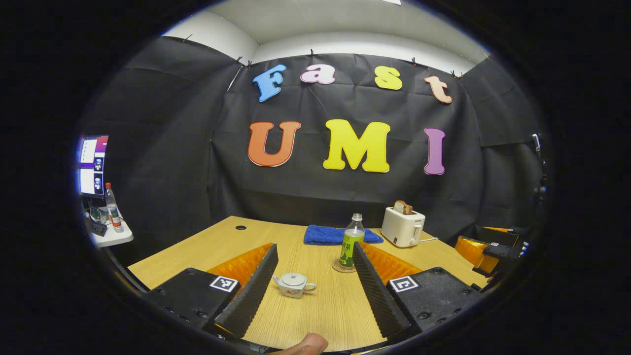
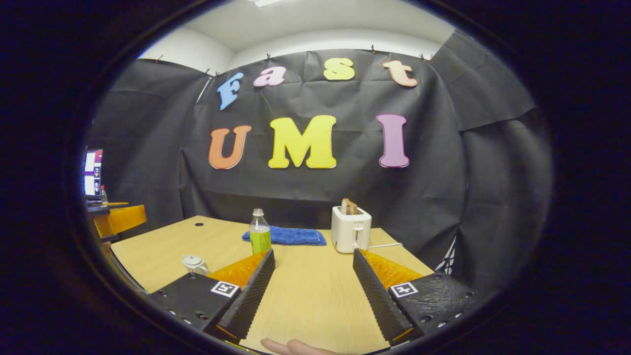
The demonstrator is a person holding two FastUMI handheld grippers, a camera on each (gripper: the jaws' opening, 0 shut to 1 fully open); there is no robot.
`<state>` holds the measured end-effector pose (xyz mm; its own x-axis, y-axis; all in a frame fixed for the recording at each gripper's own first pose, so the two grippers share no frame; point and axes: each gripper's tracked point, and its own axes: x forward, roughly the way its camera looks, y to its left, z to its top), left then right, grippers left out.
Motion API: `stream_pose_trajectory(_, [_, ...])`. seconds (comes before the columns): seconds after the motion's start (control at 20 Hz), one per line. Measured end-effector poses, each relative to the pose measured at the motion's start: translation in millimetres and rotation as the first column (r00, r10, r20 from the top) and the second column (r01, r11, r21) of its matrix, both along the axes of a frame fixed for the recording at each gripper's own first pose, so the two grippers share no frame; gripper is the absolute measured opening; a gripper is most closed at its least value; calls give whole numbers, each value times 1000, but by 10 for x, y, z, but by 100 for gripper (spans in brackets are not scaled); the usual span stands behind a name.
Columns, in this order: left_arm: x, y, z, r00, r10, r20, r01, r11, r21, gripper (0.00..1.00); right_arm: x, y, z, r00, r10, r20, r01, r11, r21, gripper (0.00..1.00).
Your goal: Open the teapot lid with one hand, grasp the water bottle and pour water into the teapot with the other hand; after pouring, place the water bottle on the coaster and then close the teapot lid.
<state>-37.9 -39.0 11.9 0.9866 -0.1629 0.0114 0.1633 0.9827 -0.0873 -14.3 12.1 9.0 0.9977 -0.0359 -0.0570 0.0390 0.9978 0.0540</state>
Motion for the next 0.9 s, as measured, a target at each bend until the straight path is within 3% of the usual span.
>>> stream_pose_trajectory(0.2, [-108,-139,-83,999,-48,-17,48,998,26,96,-82,-24,123,999,-22,46,23,999,-34,95])
stream_pose_trajectory(0.55, [-16,-90,-101,1000,-17,-2,17,998,55,95,-35,59,39,1000,-1,30,3,998,-67,97])
stream_pose_trajectory(0.9, [29,-197,-161,999,-38,-1,38,996,77,96,40,60,-35,1000,-7,9,7,997,-71,97])
